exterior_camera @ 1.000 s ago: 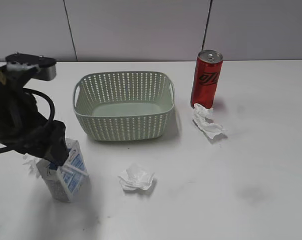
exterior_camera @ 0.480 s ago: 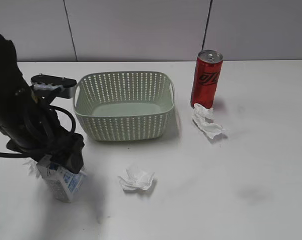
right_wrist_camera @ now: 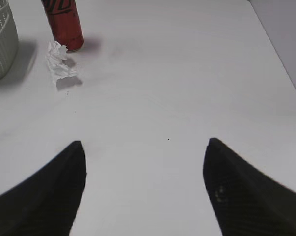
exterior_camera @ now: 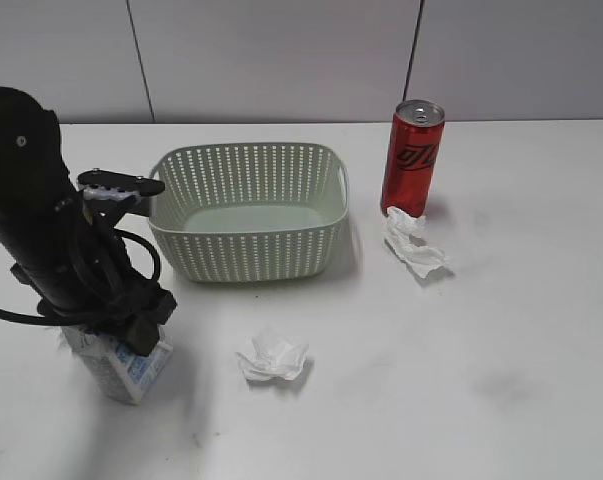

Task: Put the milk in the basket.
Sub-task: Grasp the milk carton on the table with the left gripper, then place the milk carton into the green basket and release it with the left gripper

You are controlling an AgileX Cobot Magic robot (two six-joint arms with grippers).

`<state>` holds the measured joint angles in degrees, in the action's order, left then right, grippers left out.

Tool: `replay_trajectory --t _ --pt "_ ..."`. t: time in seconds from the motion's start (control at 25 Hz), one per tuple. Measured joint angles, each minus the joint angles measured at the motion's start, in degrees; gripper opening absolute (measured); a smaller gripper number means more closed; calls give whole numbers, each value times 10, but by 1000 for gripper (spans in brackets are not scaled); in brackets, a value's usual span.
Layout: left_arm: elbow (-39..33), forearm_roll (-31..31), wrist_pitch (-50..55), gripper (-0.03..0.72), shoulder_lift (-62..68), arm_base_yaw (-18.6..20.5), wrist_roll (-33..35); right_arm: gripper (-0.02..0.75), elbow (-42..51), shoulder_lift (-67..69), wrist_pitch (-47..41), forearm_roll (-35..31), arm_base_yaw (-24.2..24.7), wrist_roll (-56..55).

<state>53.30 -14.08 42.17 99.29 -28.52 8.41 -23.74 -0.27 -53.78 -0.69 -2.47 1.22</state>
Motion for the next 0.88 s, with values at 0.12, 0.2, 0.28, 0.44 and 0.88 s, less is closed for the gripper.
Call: replay_trajectory --t 0.12,0.2,0.28,0.44,0.88 --pt "0 1 0 333 0 0 0 589 0 0 0 0 0 0" --pt "0 2 1 330 0 0 0 589 0 0 0 0 0 0" --pt "1 2 4 330 0 0 0 589 0 0 0 0 0 0" --pt "1 2 18 330 -1 0 0 589 0 0 0 0 0 -1" --pt "106 12 165 329 -80 0 0 589 0 0 0 0 0 1"
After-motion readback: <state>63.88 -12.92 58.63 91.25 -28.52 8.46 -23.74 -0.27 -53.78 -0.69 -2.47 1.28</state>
